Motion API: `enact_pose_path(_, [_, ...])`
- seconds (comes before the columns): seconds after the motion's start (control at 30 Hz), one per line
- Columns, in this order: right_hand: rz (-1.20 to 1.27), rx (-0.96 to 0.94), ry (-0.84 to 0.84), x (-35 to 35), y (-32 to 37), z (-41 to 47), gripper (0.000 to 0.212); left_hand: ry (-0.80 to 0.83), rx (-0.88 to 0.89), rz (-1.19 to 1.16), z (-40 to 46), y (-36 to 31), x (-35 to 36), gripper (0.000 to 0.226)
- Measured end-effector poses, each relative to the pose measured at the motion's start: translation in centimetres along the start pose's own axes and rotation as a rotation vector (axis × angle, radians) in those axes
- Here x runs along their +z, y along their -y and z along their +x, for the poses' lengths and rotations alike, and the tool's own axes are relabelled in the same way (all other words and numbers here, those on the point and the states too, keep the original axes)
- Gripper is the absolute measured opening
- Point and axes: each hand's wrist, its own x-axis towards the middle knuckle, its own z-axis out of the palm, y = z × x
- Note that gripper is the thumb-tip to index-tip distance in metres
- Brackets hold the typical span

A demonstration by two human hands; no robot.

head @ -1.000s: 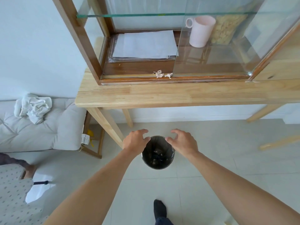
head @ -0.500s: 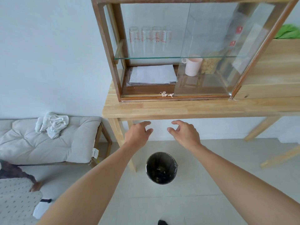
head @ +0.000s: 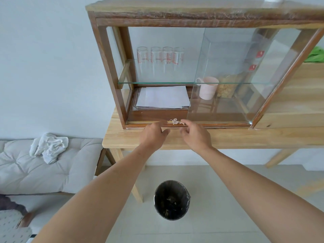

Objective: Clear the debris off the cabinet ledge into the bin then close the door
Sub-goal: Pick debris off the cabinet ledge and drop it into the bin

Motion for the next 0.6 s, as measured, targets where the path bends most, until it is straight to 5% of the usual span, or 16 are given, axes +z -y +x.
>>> enact_pose_path(0.3, [-0.372, -0.197, -0.030, 1.1, -1.7, 3.2, 0.031, -0.043, -0.010, -0.089, 3.6, -1.7, 3.1, 0.032])
enact_pose_path(0.6, [-0.219, -0.180, -0.123, 0.9, -2.0, 2.1, 0.024, -0.105, -0.014, -0.094, 2.7, -1.8, 2.4, 0.025])
